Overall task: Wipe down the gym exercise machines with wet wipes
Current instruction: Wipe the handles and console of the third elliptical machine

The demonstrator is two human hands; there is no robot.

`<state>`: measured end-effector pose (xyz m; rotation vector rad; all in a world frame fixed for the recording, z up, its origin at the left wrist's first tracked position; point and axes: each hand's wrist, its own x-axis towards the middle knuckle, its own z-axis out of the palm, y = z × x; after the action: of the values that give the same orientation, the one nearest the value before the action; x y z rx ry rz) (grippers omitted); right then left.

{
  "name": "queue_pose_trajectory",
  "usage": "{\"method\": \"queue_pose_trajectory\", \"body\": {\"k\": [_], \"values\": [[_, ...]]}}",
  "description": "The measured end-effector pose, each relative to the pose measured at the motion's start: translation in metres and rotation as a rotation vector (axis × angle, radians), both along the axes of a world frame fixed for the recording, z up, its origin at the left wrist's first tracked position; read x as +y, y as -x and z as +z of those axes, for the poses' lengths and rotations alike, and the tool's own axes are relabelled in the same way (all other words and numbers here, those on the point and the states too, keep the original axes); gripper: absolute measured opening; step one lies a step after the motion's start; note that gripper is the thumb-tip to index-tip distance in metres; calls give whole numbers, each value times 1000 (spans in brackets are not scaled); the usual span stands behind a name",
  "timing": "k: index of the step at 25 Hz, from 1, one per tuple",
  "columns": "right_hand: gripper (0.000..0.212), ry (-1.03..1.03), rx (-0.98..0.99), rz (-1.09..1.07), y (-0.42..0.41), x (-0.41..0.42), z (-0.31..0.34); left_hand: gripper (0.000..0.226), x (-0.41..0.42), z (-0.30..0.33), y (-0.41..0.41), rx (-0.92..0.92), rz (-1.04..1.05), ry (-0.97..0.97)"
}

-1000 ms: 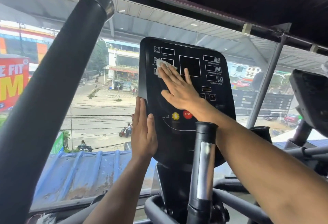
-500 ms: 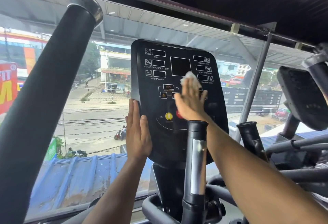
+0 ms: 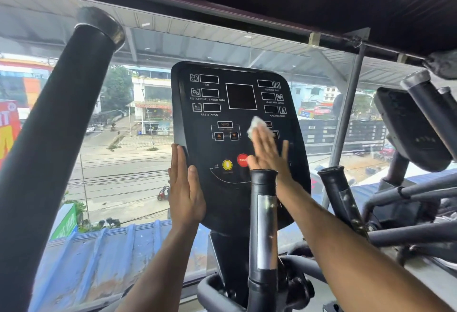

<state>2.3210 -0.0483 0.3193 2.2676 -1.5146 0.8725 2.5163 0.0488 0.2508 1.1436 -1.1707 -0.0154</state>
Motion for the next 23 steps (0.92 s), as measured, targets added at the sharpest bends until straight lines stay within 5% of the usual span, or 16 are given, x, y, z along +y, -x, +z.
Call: {"method": "queue_pose_trajectory", "body": {"k": [7, 13, 17, 23], "values": [[76, -199, -345, -222, 8, -1, -11, 59, 3, 1, 2, -8, -9, 10], [85, 81, 26, 62, -44, 45, -38, 69, 3, 1, 0, -31, -21, -4], [83, 141, 246, 122, -10, 52, -42, 77, 4, 2, -2, -58, -16, -25], [97, -179, -129, -182, 40, 47, -42, 85, 3, 3, -3, -106, 1, -50]]}}
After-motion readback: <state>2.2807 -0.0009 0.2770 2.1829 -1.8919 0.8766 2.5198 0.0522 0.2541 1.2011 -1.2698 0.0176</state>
